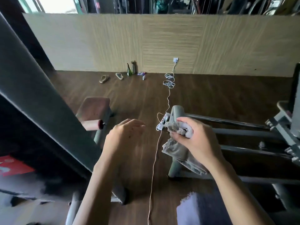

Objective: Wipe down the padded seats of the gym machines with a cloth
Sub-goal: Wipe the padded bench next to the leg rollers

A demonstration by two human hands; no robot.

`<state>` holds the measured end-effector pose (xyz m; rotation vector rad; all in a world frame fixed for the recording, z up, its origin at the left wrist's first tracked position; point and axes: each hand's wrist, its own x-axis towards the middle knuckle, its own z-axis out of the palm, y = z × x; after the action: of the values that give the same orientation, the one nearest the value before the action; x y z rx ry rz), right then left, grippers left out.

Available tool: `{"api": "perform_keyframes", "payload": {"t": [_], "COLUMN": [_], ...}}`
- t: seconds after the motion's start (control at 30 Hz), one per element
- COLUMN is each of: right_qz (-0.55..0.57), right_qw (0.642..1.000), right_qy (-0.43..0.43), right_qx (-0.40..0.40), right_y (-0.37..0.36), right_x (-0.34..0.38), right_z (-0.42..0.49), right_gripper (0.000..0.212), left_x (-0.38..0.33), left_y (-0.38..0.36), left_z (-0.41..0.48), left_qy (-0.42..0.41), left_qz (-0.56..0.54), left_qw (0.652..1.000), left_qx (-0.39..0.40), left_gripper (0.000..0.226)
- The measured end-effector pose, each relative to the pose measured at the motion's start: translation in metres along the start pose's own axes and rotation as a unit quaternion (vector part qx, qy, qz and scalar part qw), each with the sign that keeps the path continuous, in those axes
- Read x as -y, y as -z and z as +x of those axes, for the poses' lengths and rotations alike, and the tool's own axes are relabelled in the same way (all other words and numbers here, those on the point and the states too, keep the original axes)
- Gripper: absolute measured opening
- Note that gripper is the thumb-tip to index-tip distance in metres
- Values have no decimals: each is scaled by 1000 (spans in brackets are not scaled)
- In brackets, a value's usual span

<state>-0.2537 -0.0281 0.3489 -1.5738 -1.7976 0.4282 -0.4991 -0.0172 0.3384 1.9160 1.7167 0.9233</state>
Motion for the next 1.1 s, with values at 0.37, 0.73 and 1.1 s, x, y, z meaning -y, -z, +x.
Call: {"api": "perform_keyframes", "payload": {"t": [0.37, 0.73, 1.1], "right_qz": [12, 52, 79], "right_qw": [999, 996, 981], "right_qy": [27, 42, 114], "right_qx": [46, 61, 138], "right_y": [-75, -179, -311], "right_x": [-73, -72, -69], "right_z": [232, 511, 773], "right_gripper": [49, 41, 41], "left_x": [60, 161, 270], "left_y": [-40, 1, 17], "left_z": [234, 497, 685], "left_qy": [20, 67, 133], "left_qz": [7, 23, 57], "left_qw": [1000, 996, 982], "left_qx": [-23, -54, -123], "left_gripper": [15, 9, 8]}}
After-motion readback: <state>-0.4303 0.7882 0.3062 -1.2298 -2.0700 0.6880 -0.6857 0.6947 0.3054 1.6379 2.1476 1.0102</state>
